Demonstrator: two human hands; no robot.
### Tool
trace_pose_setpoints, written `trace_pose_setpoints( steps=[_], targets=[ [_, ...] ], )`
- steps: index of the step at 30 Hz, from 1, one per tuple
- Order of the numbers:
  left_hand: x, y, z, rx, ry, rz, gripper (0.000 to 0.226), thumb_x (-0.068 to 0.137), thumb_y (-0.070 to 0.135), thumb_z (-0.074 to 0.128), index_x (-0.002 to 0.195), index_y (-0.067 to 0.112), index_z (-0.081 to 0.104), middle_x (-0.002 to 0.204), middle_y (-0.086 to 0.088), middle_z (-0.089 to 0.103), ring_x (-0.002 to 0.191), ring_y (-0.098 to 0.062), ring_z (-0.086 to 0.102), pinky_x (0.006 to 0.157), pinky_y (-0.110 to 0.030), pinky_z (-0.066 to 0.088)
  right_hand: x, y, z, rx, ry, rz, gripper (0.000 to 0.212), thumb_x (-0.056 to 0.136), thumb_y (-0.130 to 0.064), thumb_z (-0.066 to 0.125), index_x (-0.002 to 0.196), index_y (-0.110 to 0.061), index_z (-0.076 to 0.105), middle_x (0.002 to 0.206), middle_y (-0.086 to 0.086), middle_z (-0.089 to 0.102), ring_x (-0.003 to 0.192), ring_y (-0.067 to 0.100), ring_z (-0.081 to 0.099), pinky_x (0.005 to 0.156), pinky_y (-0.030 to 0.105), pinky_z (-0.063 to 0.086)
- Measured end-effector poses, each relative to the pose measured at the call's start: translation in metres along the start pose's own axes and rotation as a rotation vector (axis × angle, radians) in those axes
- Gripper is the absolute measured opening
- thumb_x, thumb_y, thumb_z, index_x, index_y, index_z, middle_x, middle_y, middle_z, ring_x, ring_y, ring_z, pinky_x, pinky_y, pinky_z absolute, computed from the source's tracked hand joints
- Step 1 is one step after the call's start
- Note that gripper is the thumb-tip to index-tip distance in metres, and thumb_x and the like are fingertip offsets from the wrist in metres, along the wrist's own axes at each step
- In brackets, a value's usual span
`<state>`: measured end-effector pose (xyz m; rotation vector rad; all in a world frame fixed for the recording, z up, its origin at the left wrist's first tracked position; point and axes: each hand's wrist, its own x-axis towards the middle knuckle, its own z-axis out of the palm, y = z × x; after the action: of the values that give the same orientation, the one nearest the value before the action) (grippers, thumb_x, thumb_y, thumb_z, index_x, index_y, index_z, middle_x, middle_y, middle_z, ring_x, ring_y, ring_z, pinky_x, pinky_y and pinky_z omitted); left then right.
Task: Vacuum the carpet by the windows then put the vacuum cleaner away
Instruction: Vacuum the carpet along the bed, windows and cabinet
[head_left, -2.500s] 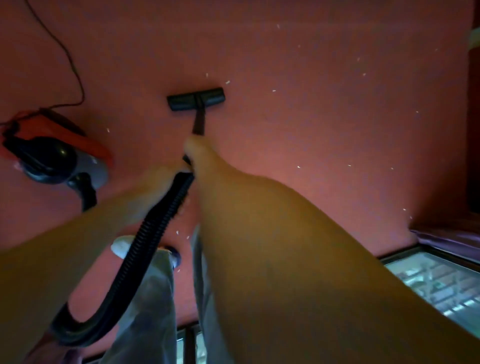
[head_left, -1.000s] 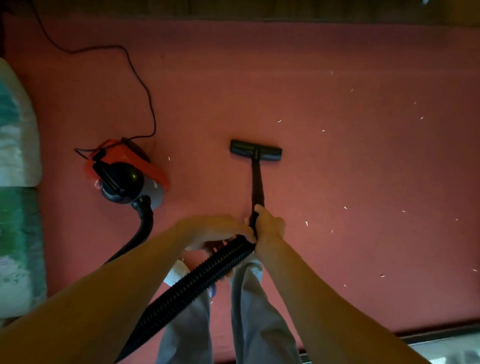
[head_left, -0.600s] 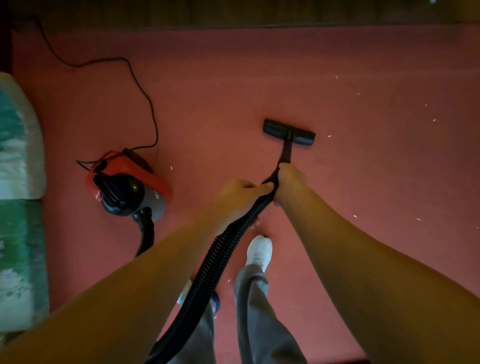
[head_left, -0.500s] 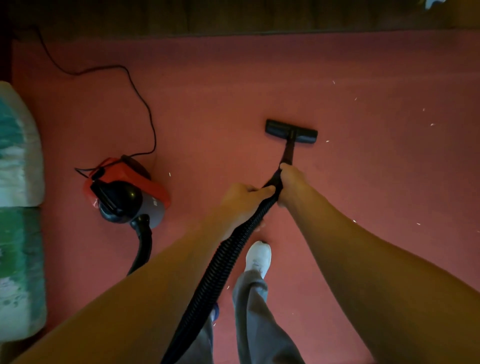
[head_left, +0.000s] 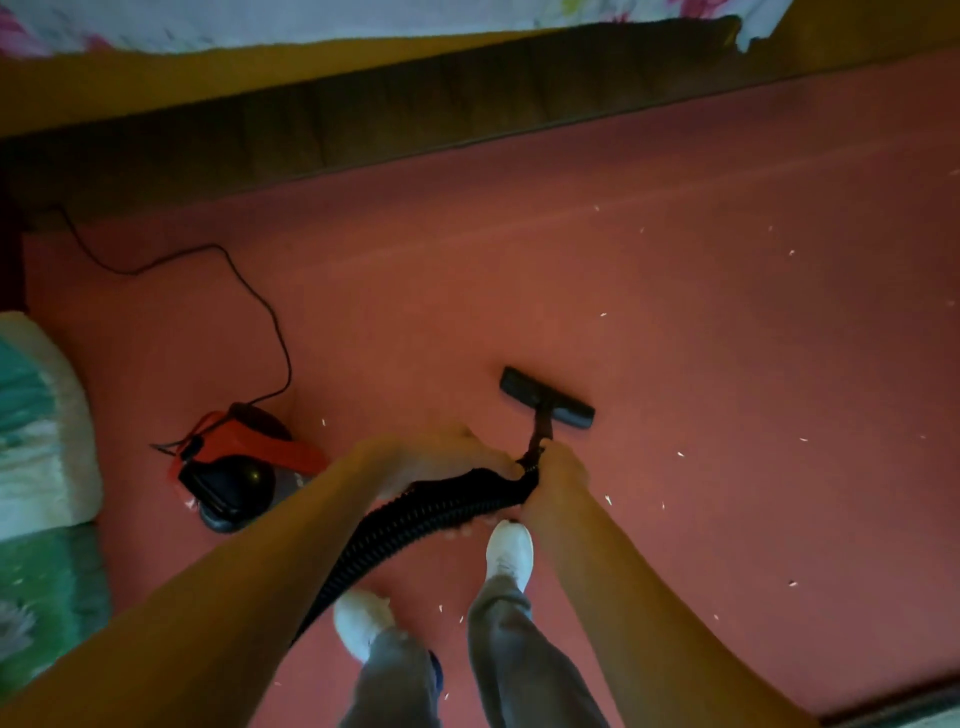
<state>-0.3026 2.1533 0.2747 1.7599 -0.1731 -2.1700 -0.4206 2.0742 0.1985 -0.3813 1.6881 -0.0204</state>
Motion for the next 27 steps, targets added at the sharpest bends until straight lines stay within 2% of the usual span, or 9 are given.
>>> trace_pose_setpoints(
  steps=[3,6,8,11,14,16,20,24,27],
  targets=[
    [0.007,0.022,0.008,0.024,-0.020,0.001,0.044,0.091,0.034,0.067,0.111,-0.005,0.069,0.086,-0.018,0.070,0.051,-0.019,0.063,0.047,-0.023,0.053,0.007,-0.006,-0.008,-0.013,-0.022,0.008,0.025,0.103,-0.018,0.038,0.082,-0.008,0.050,0.089,0.014,0.054,0.085,0.031,0.057,0.082,0.039,0.053],
    [0.026,0.031,0.016,0.029,-0.032,-0.005,0.047,0.091,0.032,0.066,0.114,-0.009,0.067,0.089,-0.021,0.068,0.049,-0.019,0.063,0.044,-0.023,0.051,0.028,-0.025,-0.012,-0.003,0.096,-0.033,0.035,0.104,-0.017,0.037,0.071,-0.010,0.043,0.072,0.010,0.041,0.063,0.020,0.040,0.062,0.026,0.038],
    [0.037,0.035,0.019,0.026,-0.026,0.014,0.046,0.089,0.032,0.067,0.111,-0.008,0.068,0.088,-0.021,0.071,0.052,-0.021,0.065,0.046,-0.025,0.052,0.035,-0.036,-0.017,-0.013,0.087,-0.032,0.033,0.102,-0.021,0.044,0.073,-0.007,0.047,0.071,0.011,0.044,0.060,0.020,0.040,0.057,0.030,0.037],
    [0.054,0.042,0.019,0.013,-0.034,0.045,0.048,0.086,0.034,0.068,0.108,-0.008,0.069,0.095,-0.025,0.074,0.060,-0.027,0.067,0.052,-0.029,0.054,0.045,-0.050,-0.021,-0.006,0.119,-0.026,0.027,0.097,-0.025,0.052,0.099,0.000,0.059,0.076,0.013,0.053,0.061,0.023,0.050,0.057,0.036,0.045],
    [0.062,0.054,0.019,0.023,-0.026,0.071,0.052,0.085,0.036,0.068,0.109,-0.010,0.067,0.100,-0.030,0.071,0.061,-0.031,0.066,0.053,-0.031,0.056,0.049,-0.065,-0.019,-0.025,0.143,-0.041,0.037,0.098,-0.027,0.051,0.117,0.003,0.059,0.077,0.013,0.052,0.066,0.025,0.052,0.056,0.033,0.044],
    [0.065,0.065,0.018,0.034,-0.026,0.081,0.049,0.087,0.034,0.067,0.108,-0.011,0.066,0.098,-0.031,0.071,0.059,-0.031,0.066,0.051,-0.032,0.056,0.050,-0.075,-0.016,-0.037,0.139,-0.052,0.043,0.101,-0.027,0.046,0.128,0.005,0.053,0.074,0.011,0.045,0.078,0.026,0.050,0.063,0.033,0.043],
    [0.070,0.077,0.012,0.065,-0.042,0.085,0.047,0.089,0.032,0.064,0.107,-0.010,0.065,0.095,-0.028,0.072,0.059,-0.032,0.066,0.053,-0.034,0.058,0.057,-0.083,-0.016,-0.031,0.178,-0.072,0.032,0.095,-0.020,0.053,0.114,0.005,0.060,0.074,0.012,0.055,0.063,0.024,0.053,0.058,0.033,0.049],
    [0.074,0.079,0.003,0.050,-0.069,0.062,0.049,0.088,0.034,0.064,0.110,-0.009,0.065,0.093,-0.024,0.074,0.064,-0.033,0.067,0.059,-0.038,0.060,0.066,-0.087,-0.007,-0.027,0.176,-0.089,0.025,0.092,-0.018,0.058,0.105,0.003,0.061,0.086,0.016,0.061,0.078,0.029,0.060,0.080,0.046,0.056],
    [0.080,0.080,-0.009,0.038,-0.078,0.052,0.049,0.088,0.035,0.063,0.112,-0.008,0.064,0.090,-0.021,0.075,0.065,-0.033,0.068,0.063,-0.041,0.060,0.071,-0.090,0.005,-0.019,0.201,-0.093,0.019,0.091,-0.017,0.058,0.088,0.002,0.057,0.084,0.016,0.060,0.079,0.030,0.059,0.082,0.048,0.056]
  ],
)
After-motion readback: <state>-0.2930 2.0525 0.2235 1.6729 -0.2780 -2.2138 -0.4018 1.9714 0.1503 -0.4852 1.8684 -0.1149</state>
